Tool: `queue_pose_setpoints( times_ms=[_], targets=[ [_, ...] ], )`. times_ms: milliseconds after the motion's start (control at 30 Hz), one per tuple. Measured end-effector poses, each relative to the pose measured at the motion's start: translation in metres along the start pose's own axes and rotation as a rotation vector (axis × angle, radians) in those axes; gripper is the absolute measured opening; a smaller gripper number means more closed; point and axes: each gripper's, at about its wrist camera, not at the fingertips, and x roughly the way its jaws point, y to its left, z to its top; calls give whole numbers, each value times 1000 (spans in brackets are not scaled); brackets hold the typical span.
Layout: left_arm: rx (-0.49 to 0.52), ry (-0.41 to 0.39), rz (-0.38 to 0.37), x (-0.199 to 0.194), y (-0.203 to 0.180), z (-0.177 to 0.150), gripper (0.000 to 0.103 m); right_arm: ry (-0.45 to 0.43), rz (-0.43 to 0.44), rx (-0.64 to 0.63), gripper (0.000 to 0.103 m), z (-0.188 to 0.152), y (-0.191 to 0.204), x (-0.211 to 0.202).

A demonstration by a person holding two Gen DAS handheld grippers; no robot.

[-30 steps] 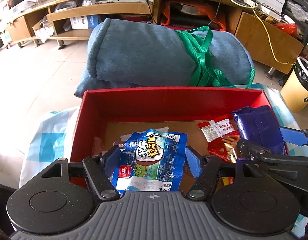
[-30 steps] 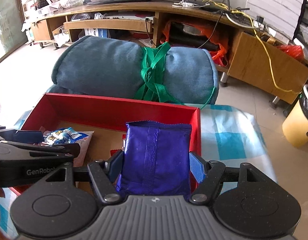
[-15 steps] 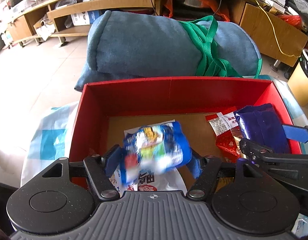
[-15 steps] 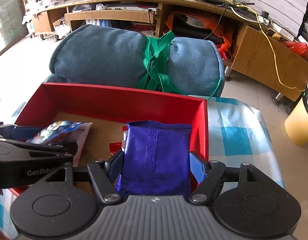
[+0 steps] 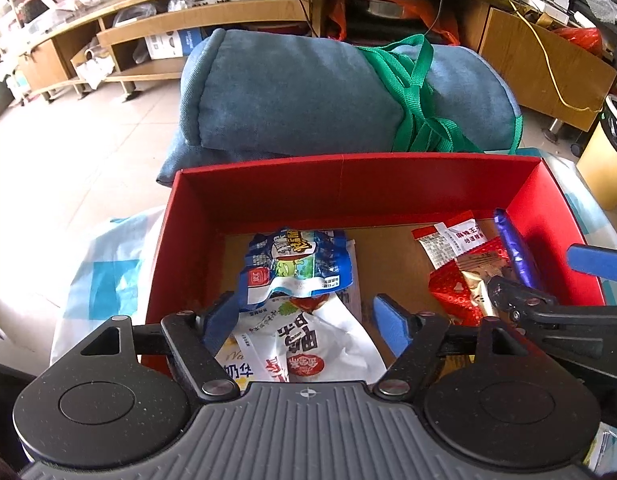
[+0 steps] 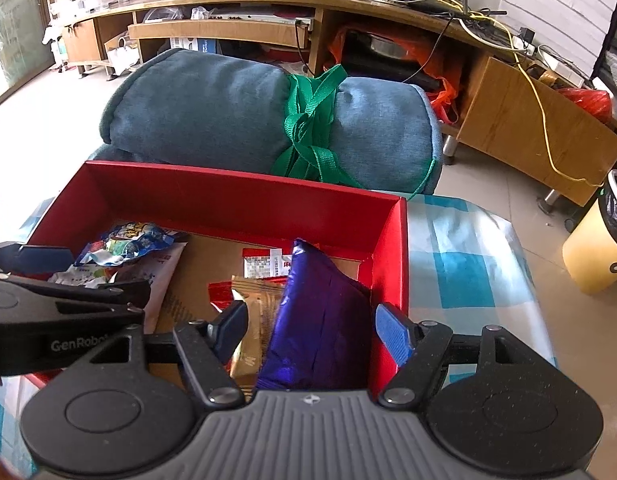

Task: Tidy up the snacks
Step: 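Open both tools to drop the sausage packet and purple bag into the box, then move the left tool to the Kaprons packet while the right tool reaches the wrapped cake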

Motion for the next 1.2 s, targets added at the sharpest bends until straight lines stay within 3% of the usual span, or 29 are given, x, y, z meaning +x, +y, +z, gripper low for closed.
queue_pose_setpoints(
  times_ms=[333,1200],
  targets=[
    [23,-32,0,-16,3,-8,83,-14,-4,-4,67,-7,2,-16],
    [98,-71,-120,-64,-19,-44,85,-40,-84,62,71,-55,-30,-80]
  ],
)
